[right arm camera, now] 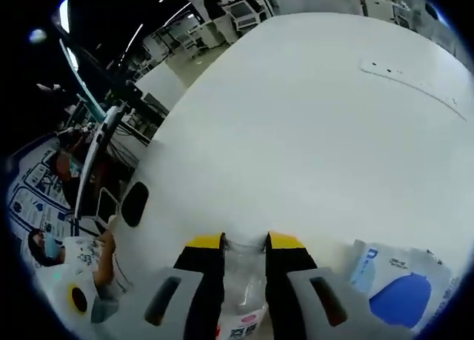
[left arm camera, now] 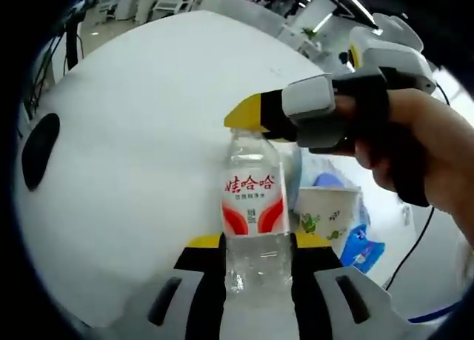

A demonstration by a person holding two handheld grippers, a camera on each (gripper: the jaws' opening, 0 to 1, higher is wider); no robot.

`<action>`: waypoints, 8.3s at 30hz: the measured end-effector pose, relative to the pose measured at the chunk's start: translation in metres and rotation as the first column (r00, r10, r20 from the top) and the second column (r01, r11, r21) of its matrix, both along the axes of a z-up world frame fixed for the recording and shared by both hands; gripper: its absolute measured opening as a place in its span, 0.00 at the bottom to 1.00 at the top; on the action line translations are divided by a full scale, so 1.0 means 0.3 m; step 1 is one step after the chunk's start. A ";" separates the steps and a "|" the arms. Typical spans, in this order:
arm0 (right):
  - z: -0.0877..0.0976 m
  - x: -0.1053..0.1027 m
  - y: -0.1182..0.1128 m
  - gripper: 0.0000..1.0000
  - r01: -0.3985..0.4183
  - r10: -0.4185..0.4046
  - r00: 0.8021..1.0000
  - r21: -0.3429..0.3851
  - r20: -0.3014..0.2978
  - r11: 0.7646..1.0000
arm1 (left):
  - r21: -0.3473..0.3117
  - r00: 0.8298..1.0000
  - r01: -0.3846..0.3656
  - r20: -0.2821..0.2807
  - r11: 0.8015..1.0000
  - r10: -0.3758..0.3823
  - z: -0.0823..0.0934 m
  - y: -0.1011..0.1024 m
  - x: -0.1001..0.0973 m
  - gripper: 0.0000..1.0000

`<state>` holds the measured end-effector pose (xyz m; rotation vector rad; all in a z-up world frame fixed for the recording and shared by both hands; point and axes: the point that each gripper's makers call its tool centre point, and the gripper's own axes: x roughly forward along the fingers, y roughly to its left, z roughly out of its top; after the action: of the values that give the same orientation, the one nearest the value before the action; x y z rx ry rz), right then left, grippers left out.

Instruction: Arrange the tabletop items into an orderly group along one side of the table until the central work area is clear of visible clutter.

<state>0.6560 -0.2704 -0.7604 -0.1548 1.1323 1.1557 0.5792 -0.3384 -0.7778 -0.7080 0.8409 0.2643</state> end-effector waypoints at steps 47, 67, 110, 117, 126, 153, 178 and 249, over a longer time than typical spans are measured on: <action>0.570 0.119 0.107 0.16 -0.424 0.157 0.866 0.533 0.474 0.733 | 0.492 0.966 0.095 0.165 0.865 -0.200 0.245 0.282 0.331 0.28; 0.488 0.146 0.126 0.16 -0.520 0.202 0.811 0.520 0.549 0.678 | 0.517 0.976 0.118 0.097 0.848 -0.195 0.152 0.323 0.393 0.29; 0.380 0.175 0.131 0.16 -0.500 0.162 0.814 0.532 0.558 0.683 | 0.570 0.971 0.116 0.107 0.814 -0.213 0.052 0.345 0.414 0.31; 0.380 0.168 0.132 0.16 -0.517 0.160 0.795 0.516 0.585 0.683 | 0.558 0.969 0.125 0.109 0.820 -0.221 0.054 0.351 0.418 0.32; 0.415 0.163 0.143 0.48 -0.565 0.145 0.724 0.460 0.674 0.684 | 0.541 0.947 0.163 0.149 0.825 -0.284 0.090 0.319 0.442 0.52; 0.538 0.165 -0.086 0.55 -0.363 -0.033 0.813 0.550 0.582 0.752 | 0.575 0.923 0.124 0.232 0.809 -0.306 0.296 0.288 0.318 0.73; 0.483 0.077 -0.284 0.55 -0.278 -0.073 0.830 0.523 0.553 0.806 | 0.581 0.911 0.143 0.240 0.802 -0.336 0.363 0.218 0.172 0.71; 0.088 -0.002 -0.456 0.51 -0.009 -0.076 0.955 0.284 0.286 0.959 | 0.463 0.936 0.220 0.149 0.859 -0.320 0.183 0.132 -0.037 0.71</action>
<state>0.6555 -0.4072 -0.7341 -0.0823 0.6961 1.2054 0.5682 -0.2987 -0.7230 -0.1808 0.6251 0.1091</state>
